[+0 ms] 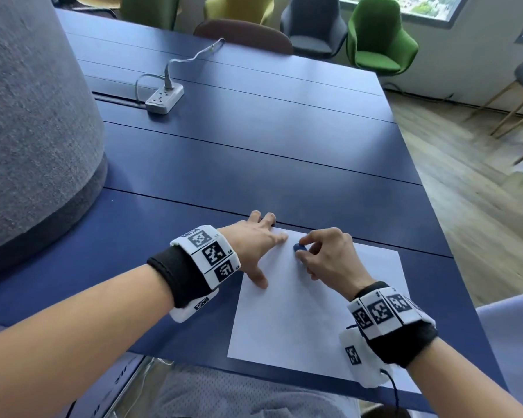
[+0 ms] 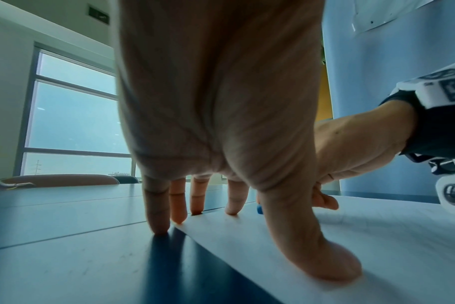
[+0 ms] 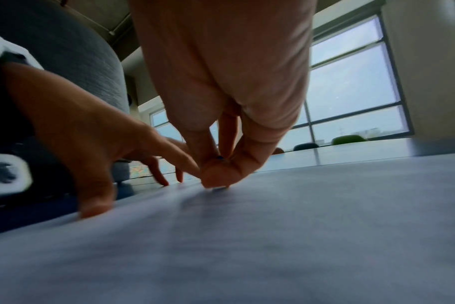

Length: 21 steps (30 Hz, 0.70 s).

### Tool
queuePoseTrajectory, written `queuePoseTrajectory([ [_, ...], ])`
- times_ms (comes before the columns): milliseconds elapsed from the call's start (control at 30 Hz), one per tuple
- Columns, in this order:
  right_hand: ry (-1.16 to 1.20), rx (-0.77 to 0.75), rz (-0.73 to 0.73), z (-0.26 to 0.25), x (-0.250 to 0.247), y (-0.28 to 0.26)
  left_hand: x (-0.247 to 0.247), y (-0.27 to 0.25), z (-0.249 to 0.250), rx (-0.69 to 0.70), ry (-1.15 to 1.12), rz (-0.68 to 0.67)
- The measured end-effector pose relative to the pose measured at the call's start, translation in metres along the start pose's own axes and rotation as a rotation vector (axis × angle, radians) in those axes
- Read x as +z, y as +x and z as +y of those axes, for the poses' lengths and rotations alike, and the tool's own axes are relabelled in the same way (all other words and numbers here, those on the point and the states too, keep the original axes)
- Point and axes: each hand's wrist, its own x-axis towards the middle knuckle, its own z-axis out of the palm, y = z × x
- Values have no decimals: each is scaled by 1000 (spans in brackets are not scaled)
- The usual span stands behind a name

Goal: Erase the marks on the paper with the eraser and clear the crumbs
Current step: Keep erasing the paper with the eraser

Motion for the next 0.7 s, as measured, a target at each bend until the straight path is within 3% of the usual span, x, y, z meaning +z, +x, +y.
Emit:
queuePoseTrajectory([
  [200, 20, 20, 48, 1, -6, 10, 0, 0, -3, 13, -2, 17],
  [333, -22, -70, -62, -9, 9, -8, 0, -1, -6, 19, -16, 13],
  [500, 39, 24, 54, 3, -5, 6, 1, -2, -6, 18, 8, -9],
  [633, 4, -63, -68, -10, 9, -9, 1, -1, -6, 22, 14, -10],
  [700, 23, -28, -26, -3, 0, -1, 0, -1, -5, 17, 17, -17],
])
